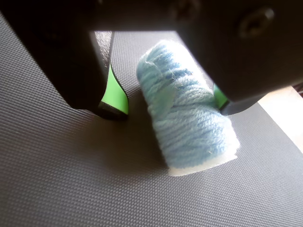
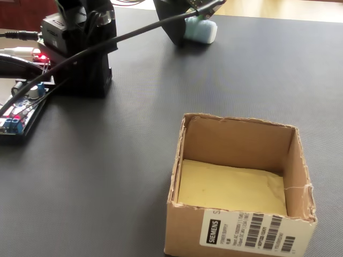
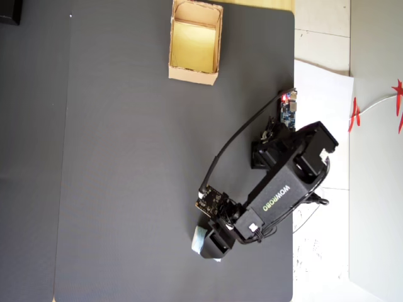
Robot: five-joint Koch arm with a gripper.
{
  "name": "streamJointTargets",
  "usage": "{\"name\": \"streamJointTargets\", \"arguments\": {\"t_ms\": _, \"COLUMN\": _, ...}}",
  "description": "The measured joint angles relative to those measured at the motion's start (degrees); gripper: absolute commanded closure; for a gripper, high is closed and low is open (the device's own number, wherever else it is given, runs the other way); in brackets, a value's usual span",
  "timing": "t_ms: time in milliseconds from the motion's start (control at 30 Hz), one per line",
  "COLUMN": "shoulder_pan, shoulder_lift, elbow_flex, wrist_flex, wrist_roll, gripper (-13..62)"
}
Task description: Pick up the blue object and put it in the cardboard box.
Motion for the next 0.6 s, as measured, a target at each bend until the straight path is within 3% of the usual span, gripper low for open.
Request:
{"name": "streamJointTargets", "arguments": {"t_ms": 333, "shoulder_pan": -0.79, "shoulder_lift": -5.01, "elbow_flex": -4.92, "wrist_flex": 0.18, "wrist_roll": 0.0, "gripper": 18.6}}
{"name": "streamJointTargets", "arguments": {"t_ms": 600, "shoulder_pan": -0.79, "shoulder_lift": -5.36, "elbow_flex": -5.71, "wrist_flex": 0.0, "wrist_roll": 0.09, "gripper": 40.4}}
